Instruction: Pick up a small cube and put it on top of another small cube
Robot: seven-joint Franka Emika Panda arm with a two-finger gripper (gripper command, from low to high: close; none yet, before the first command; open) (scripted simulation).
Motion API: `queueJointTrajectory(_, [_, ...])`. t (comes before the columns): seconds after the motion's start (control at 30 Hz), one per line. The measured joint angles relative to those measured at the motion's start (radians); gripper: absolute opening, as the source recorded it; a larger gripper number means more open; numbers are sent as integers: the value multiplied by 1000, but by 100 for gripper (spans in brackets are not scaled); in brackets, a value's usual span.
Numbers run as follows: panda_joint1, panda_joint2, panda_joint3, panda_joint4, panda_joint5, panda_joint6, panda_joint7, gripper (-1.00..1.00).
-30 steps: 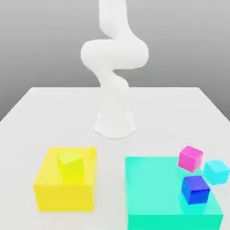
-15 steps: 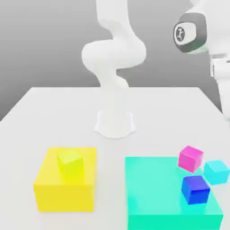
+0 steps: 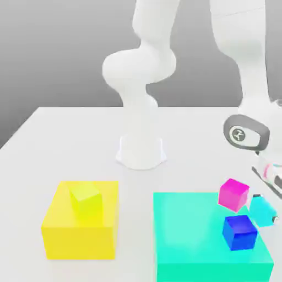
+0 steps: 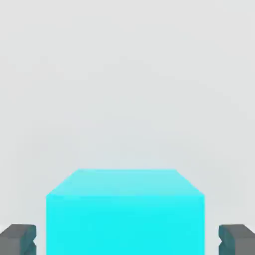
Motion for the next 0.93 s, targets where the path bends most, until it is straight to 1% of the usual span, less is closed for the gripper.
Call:
queueJointTrajectory(0.13, [-1, -2, 1, -1, -1, -3, 0, -100])
queueJointTrajectory(0.3, [-36, -161, 52, -31, 74, -130, -56, -100])
queueJointTrajectory(0.33, [-48, -190, 49, -24, 92, -165, -71, -100])
queueJointTrajectory(0.47, [-137, -272, -17, 66, 141, -333, -124, -100])
queueJointTrajectory(0.63, [-305, -356, -84, 186, 169, -538, -167, -100])
queueJointTrajectory(0.67, [-335, -346, -84, 190, 171, -532, -171, -100])
queueJointTrajectory(0.73, [-325, -297, -73, 180, 169, -473, -171, -100])
queueJointTrajectory(0.77, [-323, -270, -72, 172, 166, -439, -170, 100])
queueJointTrajectory(0.93, [-323, -270, -72, 172, 166, -439, -170, 100])
